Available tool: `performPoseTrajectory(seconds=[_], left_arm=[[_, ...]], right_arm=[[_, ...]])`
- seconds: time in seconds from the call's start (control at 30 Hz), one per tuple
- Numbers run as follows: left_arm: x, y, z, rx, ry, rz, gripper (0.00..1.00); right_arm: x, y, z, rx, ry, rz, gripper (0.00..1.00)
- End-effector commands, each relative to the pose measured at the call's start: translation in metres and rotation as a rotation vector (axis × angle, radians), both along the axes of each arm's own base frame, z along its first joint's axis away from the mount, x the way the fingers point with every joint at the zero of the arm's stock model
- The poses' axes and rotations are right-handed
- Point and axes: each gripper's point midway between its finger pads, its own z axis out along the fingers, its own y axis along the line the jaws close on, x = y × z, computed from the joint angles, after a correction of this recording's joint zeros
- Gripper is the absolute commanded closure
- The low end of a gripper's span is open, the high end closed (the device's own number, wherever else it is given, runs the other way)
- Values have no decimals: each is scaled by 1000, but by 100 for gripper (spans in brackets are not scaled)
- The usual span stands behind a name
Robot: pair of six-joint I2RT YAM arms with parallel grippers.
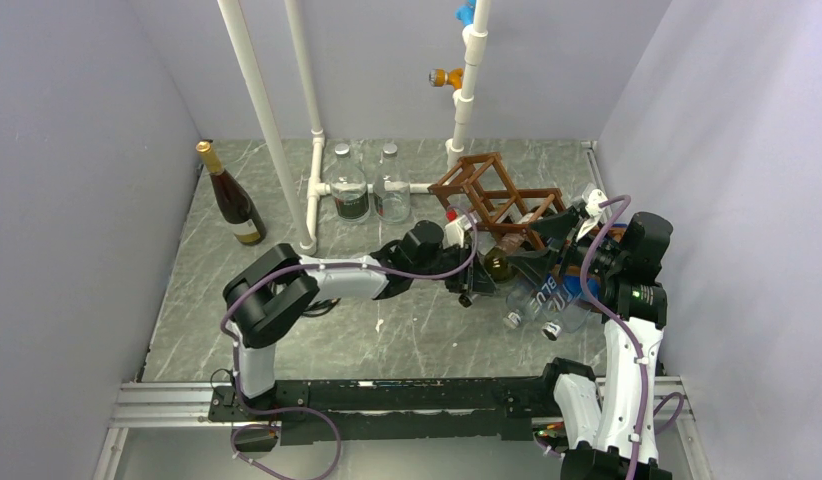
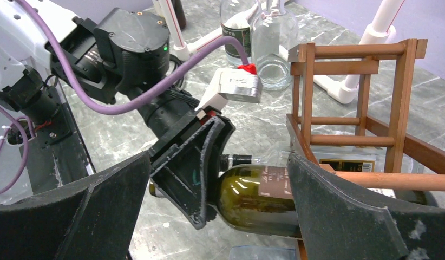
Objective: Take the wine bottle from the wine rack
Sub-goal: Pick up the wine bottle from the wine rack.
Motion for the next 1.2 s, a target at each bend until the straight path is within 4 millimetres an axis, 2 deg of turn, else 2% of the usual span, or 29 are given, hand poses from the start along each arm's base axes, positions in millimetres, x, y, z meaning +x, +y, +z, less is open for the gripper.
performPoseTrajectory(seconds=[0.0,0.33,0.63,0.97,1.17], left_arm=[[-17,8,70,-195,-173,-53,100],[-36,37,82,-236,-228,-57,100],[-51,58,78,-249,-237,-61,100],[-65,81,83,-266,-267,-59,100],[-74,91,77,-250,-267,-73,100]], right_arm=[[0,0,2,-8,-30,8,0],[0,0,0,-5,-26,10,0],[-1,1,-2,-5,-27,20,0],[0,1,-5,-3,-19,24,0],[-2,1,-8,-19,-33,38,0]])
